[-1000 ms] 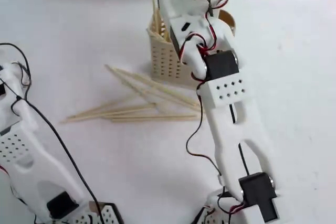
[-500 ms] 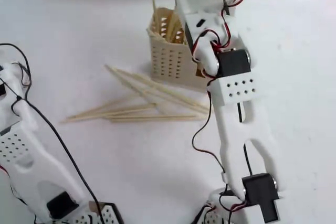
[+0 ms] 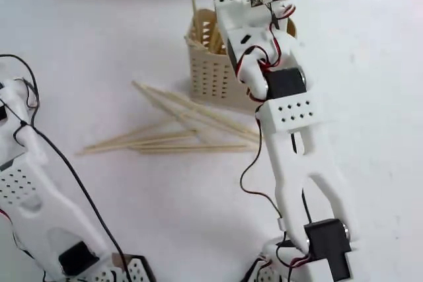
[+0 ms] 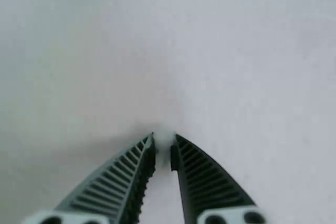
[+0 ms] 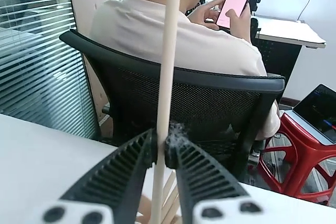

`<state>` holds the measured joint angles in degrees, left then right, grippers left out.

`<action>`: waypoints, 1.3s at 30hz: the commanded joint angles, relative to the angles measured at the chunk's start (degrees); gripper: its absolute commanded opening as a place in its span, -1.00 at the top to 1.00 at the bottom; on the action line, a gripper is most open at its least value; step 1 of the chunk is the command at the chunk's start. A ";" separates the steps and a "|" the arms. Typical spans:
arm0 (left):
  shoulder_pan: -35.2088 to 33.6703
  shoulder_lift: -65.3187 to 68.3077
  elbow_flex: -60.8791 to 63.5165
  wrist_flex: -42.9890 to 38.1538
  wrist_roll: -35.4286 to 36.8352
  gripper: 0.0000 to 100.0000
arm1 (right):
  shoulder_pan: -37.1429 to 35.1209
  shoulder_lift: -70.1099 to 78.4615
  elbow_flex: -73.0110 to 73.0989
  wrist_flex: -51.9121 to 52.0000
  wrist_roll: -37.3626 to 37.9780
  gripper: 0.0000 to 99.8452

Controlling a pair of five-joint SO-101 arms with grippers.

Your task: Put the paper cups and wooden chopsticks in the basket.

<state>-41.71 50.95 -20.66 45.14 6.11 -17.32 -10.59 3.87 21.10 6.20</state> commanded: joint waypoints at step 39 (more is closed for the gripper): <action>-1.27 5.05 1.14 -1.41 -0.53 0.84 | -21.32 11.82 9.23 40.31 24.62 0.80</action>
<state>-41.71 50.95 -20.66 45.14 6.11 -38.33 -1.98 13.63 64.79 30.11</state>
